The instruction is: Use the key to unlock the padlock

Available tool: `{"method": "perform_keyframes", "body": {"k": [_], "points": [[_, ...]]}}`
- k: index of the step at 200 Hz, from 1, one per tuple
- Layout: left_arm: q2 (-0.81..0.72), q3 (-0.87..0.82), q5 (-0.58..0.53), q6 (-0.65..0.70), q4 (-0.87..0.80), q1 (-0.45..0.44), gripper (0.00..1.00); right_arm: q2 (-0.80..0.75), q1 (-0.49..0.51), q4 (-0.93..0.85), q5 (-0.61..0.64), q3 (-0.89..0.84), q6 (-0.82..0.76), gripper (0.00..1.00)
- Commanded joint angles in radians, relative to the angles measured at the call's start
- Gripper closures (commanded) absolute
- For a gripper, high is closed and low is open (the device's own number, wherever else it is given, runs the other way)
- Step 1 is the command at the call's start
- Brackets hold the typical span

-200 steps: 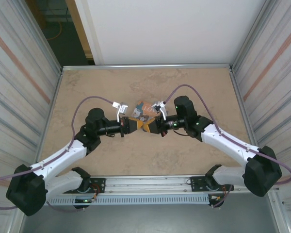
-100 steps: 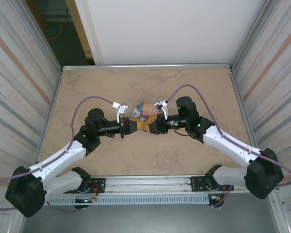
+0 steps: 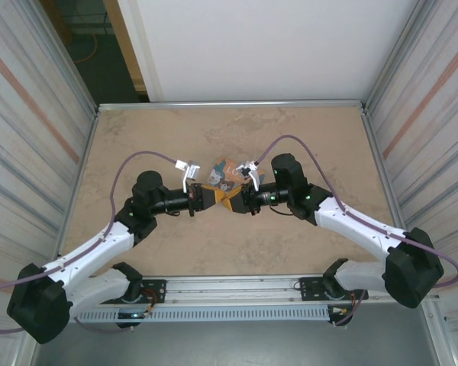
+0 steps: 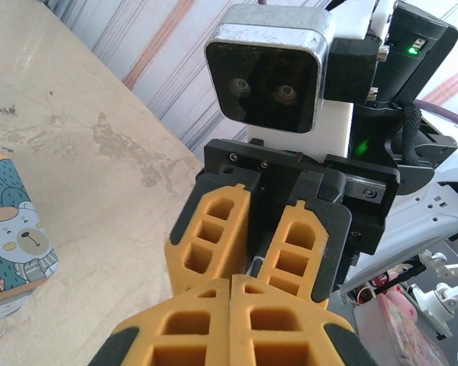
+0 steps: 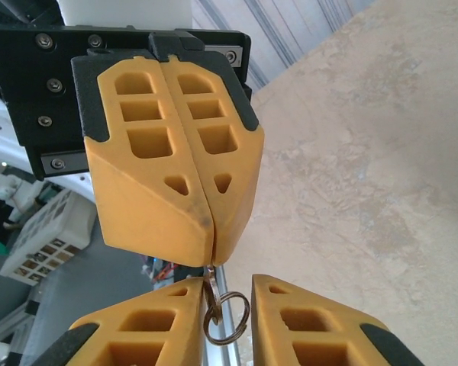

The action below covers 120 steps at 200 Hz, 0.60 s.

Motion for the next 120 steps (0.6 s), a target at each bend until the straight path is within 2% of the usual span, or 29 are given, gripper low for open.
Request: {"method": "perform_keyframes", "body": {"k": [1,20,63,120], "points": [[-0.028,0.019,-0.005,0.016,0.009,-0.006,1.0,-0.003,0.003,-0.003,-0.003,-0.001,0.007,0.85],[-0.03,0.017,-0.015,0.014,0.012,-0.006,1.0,-0.01,0.004,-0.011,0.003,-0.006,0.004,0.88],[-0.039,0.012,-0.033,0.013,0.013,-0.006,1.0,-0.029,0.0,-0.016,0.013,-0.019,0.004,0.89],[-0.042,0.012,-0.037,0.014,0.013,-0.006,1.0,-0.046,-0.008,-0.019,0.02,-0.024,0.004,0.85]]}}
